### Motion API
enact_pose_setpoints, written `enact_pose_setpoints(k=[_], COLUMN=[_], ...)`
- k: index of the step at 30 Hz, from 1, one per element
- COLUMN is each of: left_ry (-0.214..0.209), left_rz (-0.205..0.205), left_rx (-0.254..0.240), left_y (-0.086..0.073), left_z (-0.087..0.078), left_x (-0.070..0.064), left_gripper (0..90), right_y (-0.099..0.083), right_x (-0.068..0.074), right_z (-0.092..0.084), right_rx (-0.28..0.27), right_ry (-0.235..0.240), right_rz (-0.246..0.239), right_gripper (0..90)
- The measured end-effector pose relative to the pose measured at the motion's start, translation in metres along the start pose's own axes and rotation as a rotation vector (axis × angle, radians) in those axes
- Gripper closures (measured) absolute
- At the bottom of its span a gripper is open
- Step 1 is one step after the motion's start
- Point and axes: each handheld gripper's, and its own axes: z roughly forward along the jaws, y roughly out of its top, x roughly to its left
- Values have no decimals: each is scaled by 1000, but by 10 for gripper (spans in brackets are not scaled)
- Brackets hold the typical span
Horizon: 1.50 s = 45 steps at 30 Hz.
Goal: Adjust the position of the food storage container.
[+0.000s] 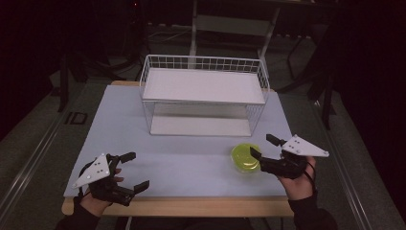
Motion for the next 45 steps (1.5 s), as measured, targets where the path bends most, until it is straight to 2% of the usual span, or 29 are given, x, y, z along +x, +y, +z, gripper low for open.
enact_pose_setpoints(k=[5, 7, 14, 18, 19, 20, 22, 25, 26, 29, 32, 36, 37, 42, 45], left_ry=[1, 0, -2, -2, -1, -2, -2, -1, -2, -2, -3, -6, -5, -7, -8], left_rz=[-4, -4, -7, -8, -9, -9, -8, -9, -9, -8, -7, -5, -5, -2, -1], left_rx=[3, 2, 3, 4, 4, 4, 6, 8, 7, 9, 11, 12, 12, 13, 12], left_y=[0, -1, -1, -1, -1, -1, -1, -1, -1, -1, -2, -2, -2, -2, -1], left_z=[1, 1, 1, 1, 1, 1, 1, 2, 2, 2, 2, 3, 3, 3, 3], left_x=[0, 0, 1, 1, 1, 1, 1, 1, 1, 1, 1, 1, 1, 0, 0], left_gripper=[2, 2, 2, 2, 2, 2, 2, 2, 2, 2, 2, 2, 2, 2, 2], right_y=[-9, -16, -31, -43, -43, -47, -49, -57, -61, -66, -73, -80, -84, -90, -92], right_x=[-16, -24, -38, -48, -48, -52, -53, -58, -61, -63, -66, -67, -67, -69, -68], right_z=[5, 8, 12, 16, 16, 18, 19, 21, 23, 24, 26, 30, 34, 42, 46], right_rx=[39, 69, 109, 148, 148, 175, 186, 219, 237, 253, 281, 313, 334, 353, 369], right_ry=[-11, -31, -73, -99, -99, -111, -113, -129, -135, -143, -134, -124, -124, -109, -105], right_rz=[35, 39, 53, 60, 60, 64, 67, 74, 77, 85, 100, 107, 112, 144, 145], right_gripper=[373, 413, 501, 621, 621, 689, 698, 760, 812, 859, 900, 900, 900, 900, 900])
